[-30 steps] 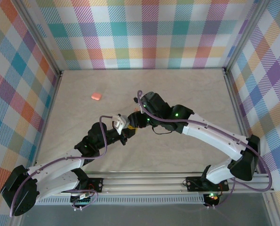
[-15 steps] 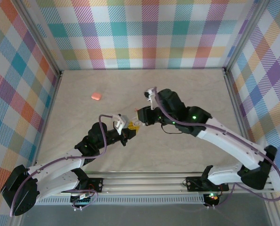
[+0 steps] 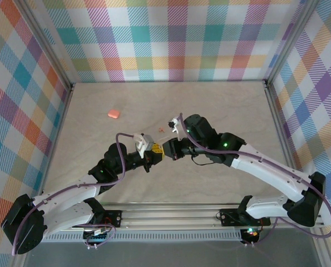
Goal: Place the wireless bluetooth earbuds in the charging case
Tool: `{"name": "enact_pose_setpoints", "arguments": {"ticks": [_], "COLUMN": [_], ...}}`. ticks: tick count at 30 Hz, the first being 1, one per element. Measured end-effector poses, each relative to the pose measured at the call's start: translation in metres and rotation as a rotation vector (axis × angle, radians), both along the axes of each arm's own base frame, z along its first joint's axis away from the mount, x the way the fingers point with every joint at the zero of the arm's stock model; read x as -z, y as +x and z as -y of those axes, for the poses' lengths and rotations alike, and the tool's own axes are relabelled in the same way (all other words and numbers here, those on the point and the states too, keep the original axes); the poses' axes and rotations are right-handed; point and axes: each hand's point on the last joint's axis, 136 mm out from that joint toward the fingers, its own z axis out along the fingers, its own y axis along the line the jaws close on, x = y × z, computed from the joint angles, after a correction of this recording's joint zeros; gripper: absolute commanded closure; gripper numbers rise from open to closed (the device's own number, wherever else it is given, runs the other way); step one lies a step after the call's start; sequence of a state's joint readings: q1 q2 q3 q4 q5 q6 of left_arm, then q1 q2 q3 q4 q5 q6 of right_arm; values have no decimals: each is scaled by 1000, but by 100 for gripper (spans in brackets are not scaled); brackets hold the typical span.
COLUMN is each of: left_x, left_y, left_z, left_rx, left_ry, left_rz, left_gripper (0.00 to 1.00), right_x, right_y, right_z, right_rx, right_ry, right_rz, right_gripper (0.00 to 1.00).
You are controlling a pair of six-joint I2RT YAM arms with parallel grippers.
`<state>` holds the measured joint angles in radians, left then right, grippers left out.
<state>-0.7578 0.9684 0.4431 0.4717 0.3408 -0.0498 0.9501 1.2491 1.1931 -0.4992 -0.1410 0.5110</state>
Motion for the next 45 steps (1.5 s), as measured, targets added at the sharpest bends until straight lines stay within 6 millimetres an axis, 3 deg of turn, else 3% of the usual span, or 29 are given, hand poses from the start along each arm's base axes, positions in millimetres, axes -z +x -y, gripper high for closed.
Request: {"name": "enact_pose_setpoints", "arguments": {"ticks": [26, 30, 34, 36, 39, 41, 45], "left_x": [7, 3, -1, -2, -1, -3, -11], "left_y": [-2, -3, -4, -5, -9, -12, -19], "left_z": [0, -1, -2, -2, -1, 0, 4], "left_rx": [9, 9, 10, 14, 31, 52, 101], "left_ry": [16, 8, 1, 0, 7, 11, 12], "left_rz": [-33, -25, -14, -11, -14, -9, -6], "left_gripper": [100, 100, 100, 100, 100, 100, 100], "right_x": [11, -6, -44, -65, -82, -81, -61], "right_y": [8, 8, 7, 9, 18, 29, 42], "right_z": [-5, -5, 2, 8, 21, 32, 47], "right_rx": [16, 13, 17, 22, 44, 59, 67], "right_ry": [-27, -2, 56, 83, 99, 96, 88], "right_rz": [-4, 16, 72, 104, 123, 107, 40], "right_gripper": [90, 89, 88, 84, 64, 52, 45]}}
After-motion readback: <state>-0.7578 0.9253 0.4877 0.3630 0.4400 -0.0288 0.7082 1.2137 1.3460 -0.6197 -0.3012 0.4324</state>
